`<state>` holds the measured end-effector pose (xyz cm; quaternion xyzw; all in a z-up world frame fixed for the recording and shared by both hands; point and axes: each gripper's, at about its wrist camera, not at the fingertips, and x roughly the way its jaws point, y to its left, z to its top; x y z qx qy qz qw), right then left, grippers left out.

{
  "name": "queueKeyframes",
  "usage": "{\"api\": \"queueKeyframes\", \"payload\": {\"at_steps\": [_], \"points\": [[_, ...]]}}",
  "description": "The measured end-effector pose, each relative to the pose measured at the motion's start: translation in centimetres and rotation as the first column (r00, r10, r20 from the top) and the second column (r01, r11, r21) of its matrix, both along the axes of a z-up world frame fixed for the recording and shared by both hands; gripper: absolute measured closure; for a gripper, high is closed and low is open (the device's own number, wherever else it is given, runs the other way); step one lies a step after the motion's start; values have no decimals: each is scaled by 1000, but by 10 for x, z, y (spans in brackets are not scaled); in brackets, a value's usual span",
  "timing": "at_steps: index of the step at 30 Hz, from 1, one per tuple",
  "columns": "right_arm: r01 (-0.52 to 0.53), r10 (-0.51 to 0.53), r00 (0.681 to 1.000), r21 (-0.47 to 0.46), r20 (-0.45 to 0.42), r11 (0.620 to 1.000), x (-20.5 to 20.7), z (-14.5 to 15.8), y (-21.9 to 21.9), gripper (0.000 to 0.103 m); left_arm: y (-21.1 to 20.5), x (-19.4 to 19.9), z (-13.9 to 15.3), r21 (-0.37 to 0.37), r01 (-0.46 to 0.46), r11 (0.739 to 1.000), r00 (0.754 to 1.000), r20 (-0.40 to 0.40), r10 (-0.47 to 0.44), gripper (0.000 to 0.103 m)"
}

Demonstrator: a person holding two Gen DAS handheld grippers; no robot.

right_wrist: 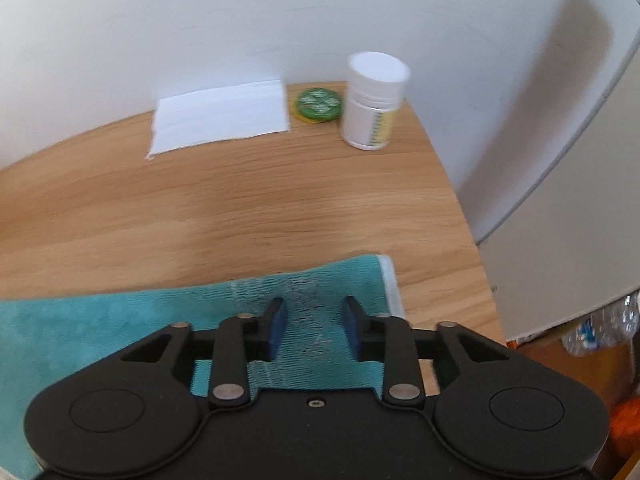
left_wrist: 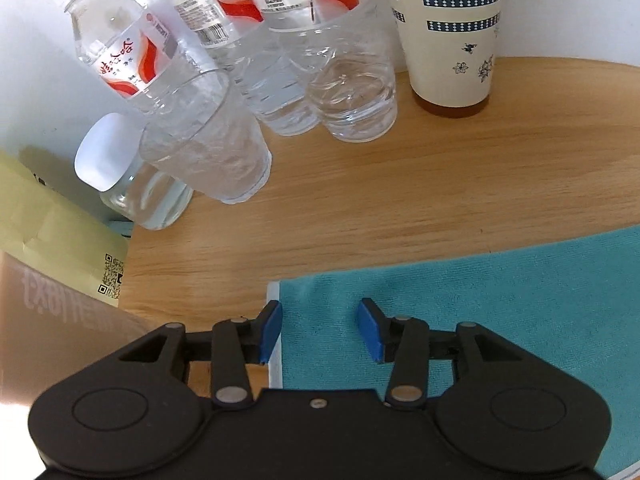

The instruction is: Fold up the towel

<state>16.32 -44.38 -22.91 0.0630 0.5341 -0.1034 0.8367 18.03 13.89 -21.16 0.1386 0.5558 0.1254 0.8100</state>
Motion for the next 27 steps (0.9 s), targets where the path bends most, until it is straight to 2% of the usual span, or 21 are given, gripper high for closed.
{"api": "queueKeyframes", "payload": {"at_steps": [5, 6, 7, 8, 11, 14, 21, 23, 25, 27], "points": [[14, -15, 1000, -26, -17, 1000, 3, 1, 3, 66, 3, -2, 3, -23, -28, 999, 1000, -2, 28, 59], [9, -9, 1000, -44, -16, 999, 1, 4, 4, 69, 4, -2, 4, -27, -30, 999, 1000, -2, 30, 59], [2, -3, 1000, -64, -16, 998, -1, 6, 6, 81, 4, -3, 4, -29, -36, 999, 999, -3, 36, 59], [-4, 2, 1000, -84, -16, 996, -2, 9, 7, 82, 6, -5, 6, -34, -51, 998, 999, -4, 51, 59], [14, -14, 1000, -33, 0, 999, -17, 17, 2, 81, 8, -11, 10, -56, -81, 995, 997, 9, 82, 59], [39, -39, 999, -21, 0, 999, -31, 15, -1, 81, 8, -18, 12, -63, -102, 993, 994, 22, 103, 59], [69, -69, 997, 1, -21, 998, -51, 3, -2, 81, -1, -23, 4, -22, -30, 999, 1000, -2, 30, 56], [78, -77, 997, 8, -16, 997, -53, 3, -5, 81, 0, -23, 4, -22, -29, 999, 1000, -6, 29, 54], [92, -92, 996, 3, -19, 996, -54, 2, -8, 82, 1, -23, 3, -12, -24, 1000, 1000, -10, 24, 46], [98, -99, 995, -20, -25, 995, -56, 3, -9, 81, 3, -23, 4, -20, -38, 999, 999, -10, 38, 45]]}}
